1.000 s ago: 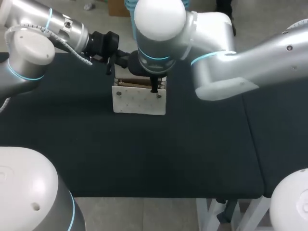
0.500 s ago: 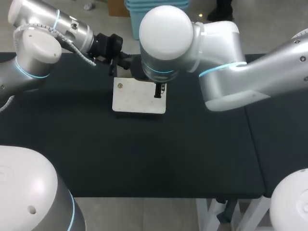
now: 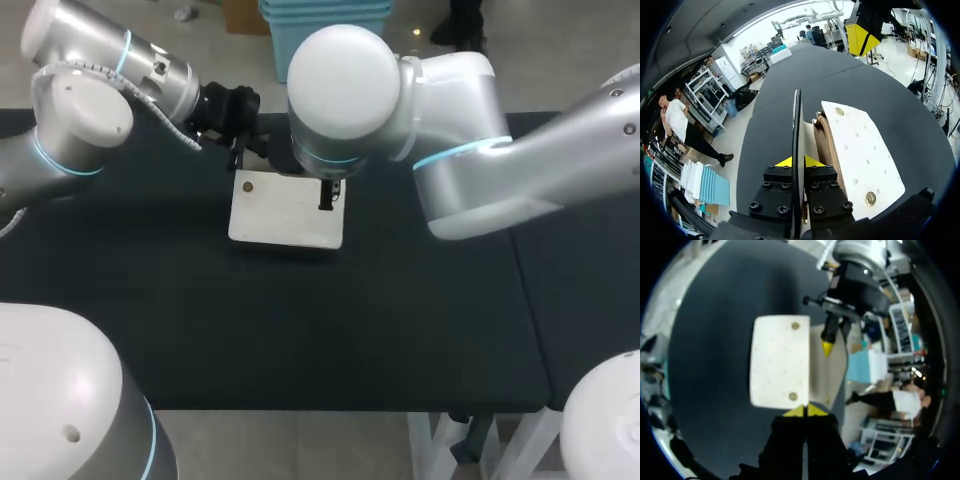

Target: Pick up the bag, open it, inspect its contents, close it, and place it on the opposite side

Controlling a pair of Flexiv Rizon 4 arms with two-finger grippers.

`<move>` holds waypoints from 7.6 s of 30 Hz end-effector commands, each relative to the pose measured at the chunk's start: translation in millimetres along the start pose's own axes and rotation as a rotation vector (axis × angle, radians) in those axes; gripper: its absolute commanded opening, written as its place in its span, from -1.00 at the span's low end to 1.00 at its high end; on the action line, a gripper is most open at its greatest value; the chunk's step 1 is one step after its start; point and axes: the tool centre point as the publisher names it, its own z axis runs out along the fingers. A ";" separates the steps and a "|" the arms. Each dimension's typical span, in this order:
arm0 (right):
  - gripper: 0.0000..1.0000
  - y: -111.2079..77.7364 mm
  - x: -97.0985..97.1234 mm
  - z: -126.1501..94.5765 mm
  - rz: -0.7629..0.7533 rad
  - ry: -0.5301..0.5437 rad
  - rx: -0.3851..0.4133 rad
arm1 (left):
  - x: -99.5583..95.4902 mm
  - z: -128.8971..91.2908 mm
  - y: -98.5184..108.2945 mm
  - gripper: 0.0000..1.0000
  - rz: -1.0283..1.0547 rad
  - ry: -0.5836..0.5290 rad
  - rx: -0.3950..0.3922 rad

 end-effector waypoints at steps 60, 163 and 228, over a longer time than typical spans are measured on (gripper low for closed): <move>-1.00 25.2 97.7 8.7 -0.012 -0.056 -0.103 | 40.5 4.8 0.0 -1.00 0.125 -0.176 -0.020; -1.00 19.5 109.0 93.7 0.075 -0.185 -0.042 | 53.2 4.3 11.9 0.10 0.448 -0.153 0.054; -1.00 19.5 109.0 93.7 0.075 -0.185 -0.042 | 99.4 -0.5 9.9 -1.00 0.535 -0.271 0.098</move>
